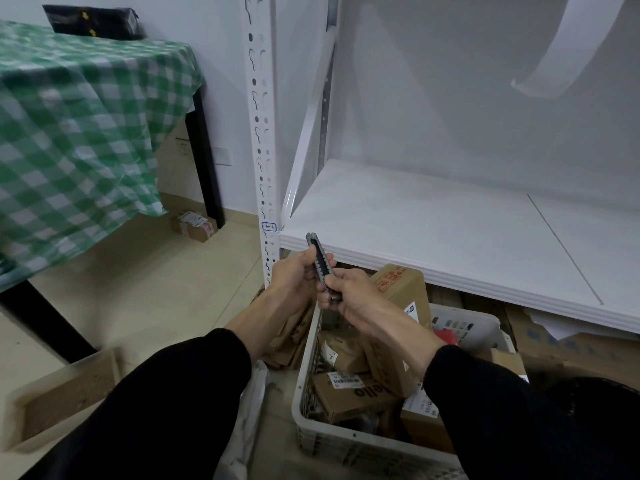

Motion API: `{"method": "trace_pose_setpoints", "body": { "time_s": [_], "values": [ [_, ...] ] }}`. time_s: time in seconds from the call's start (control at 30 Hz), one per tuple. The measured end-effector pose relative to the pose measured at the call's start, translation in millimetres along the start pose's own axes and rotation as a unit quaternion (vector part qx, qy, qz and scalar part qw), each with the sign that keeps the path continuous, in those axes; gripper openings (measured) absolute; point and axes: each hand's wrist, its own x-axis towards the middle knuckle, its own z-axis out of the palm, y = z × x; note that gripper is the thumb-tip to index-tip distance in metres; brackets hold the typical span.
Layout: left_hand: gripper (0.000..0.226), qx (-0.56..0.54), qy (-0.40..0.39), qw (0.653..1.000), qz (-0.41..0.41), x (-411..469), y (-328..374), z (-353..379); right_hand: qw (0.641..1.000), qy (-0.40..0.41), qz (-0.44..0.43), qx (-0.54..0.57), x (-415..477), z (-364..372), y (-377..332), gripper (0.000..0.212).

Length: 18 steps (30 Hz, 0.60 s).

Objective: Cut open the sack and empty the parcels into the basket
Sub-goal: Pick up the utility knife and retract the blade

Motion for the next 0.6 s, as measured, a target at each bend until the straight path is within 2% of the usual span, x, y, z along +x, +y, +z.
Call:
{"method": "trace_pose_setpoints", "body": {
  "time_s": [0.17, 0.33, 0.4, 0.43, 0.5, 0.53, 0.6],
  "values": [
    [0.031, 0.008, 0.001, 1.000, -0.010, 1, -1, -1, 0.999, -0.007, 0.021, 0.030, -1, -2, -2, 0.021],
    [0.029, 0.012, 0.010, 1.000, -0.011, 3, -2, -4, 0.998, -0.026, 0.044, 0.034, -3, -13, -4, 0.020],
    [0.027, 0.001, 0.019, 1.000, -0.007, 5, -3, -5, 0.999, -0.015, 0.017, -0.043, 1, -20, -1, 0.015],
    [0.025, -0.002, 0.025, 1.000, -0.005, 6, -4, -5, 0.992, 0.003, -0.005, -0.127, 2, -24, 1, 0.017],
    [0.018, 0.004, 0.045, 0.999, 0.001, 8, -6, -4, 0.938, 0.064, -0.061, -0.335, 3, -28, 5, 0.029],
    [0.015, 0.008, 0.052, 0.999, 0.004, 7, -6, -2, 0.909, 0.089, -0.083, -0.400, 3, -29, 8, 0.032],
    [0.011, 0.014, 0.064, 0.998, 0.009, 2, -7, 4, 0.888, 0.117, -0.111, -0.430, 0, -28, 8, 0.028]
  ]
}}
